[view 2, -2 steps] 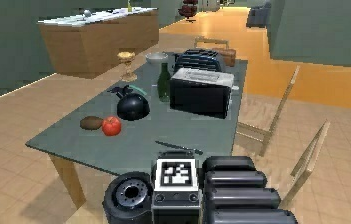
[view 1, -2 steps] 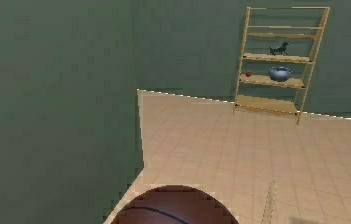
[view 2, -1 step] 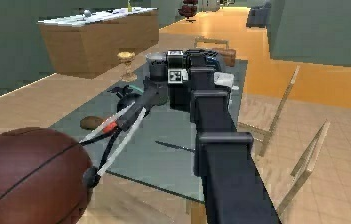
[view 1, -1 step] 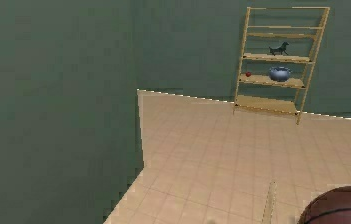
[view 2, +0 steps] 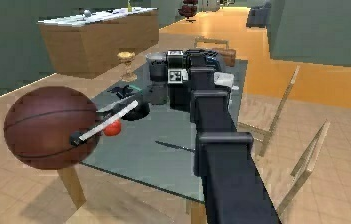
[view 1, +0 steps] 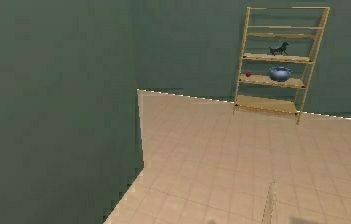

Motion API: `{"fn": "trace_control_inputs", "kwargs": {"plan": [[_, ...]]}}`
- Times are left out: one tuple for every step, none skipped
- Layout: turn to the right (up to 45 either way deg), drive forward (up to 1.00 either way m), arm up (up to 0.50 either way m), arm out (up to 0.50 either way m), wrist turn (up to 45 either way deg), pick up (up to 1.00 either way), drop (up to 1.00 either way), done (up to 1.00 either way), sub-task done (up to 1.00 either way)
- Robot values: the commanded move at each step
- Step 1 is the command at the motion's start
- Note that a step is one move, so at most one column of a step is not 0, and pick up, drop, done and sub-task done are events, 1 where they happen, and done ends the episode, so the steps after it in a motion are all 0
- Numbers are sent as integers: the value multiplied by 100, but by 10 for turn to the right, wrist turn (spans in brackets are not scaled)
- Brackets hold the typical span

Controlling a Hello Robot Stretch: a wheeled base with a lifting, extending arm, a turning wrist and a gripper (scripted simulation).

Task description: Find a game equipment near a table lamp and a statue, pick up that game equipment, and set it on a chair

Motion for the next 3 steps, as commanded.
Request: {"fn": "trace_control_inputs", "kwargs": {"plan": [[0,0,-34,0,0,0,0,0,0],[0,0,-32,0,0,0,0,0,0],[0,0,0,0,0,0,100,0,0]]}}
